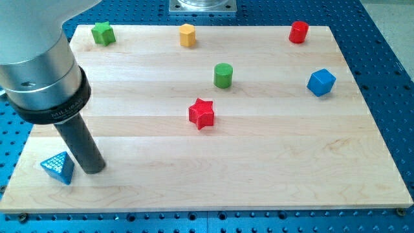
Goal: Move the red star at the bottom center of the board
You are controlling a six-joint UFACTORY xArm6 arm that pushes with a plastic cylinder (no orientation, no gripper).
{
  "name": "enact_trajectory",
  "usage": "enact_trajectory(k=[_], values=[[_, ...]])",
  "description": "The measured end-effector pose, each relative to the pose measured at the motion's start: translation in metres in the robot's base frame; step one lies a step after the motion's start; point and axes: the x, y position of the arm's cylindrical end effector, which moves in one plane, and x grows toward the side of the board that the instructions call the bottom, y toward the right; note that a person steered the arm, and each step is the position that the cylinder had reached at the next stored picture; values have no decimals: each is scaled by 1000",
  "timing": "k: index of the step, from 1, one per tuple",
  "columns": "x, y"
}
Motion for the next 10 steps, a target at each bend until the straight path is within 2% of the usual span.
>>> enact_trajectory(k=[2, 3, 4, 6, 7, 8, 10], values=[[-95, 33], [-115, 114], [-116, 180], [-114, 240], [-86, 215], [-78, 182], [-93, 132]])
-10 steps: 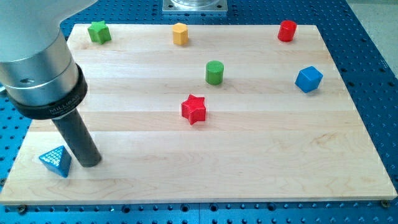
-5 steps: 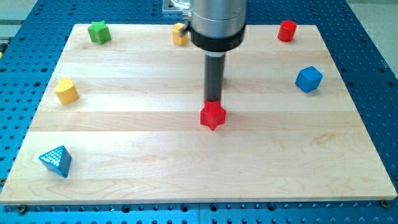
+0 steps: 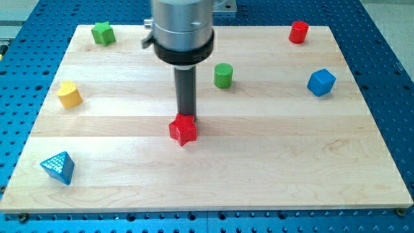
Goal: Move the red star at the bottom center of the board
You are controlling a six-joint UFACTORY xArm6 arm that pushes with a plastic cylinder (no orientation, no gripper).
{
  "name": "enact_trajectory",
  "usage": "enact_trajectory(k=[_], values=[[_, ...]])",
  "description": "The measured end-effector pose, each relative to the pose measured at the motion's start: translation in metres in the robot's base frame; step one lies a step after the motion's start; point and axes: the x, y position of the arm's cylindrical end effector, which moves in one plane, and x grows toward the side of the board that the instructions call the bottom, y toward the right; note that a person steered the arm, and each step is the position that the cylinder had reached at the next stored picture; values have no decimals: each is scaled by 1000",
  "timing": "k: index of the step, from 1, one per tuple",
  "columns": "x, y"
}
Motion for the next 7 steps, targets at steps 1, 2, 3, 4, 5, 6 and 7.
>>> enact_trajectory(k=[1, 2, 3, 4, 5, 6, 7], values=[[12, -21], [28, -25], [34, -25], [34, -25], [35, -23], [44, -21], [57, -11]])
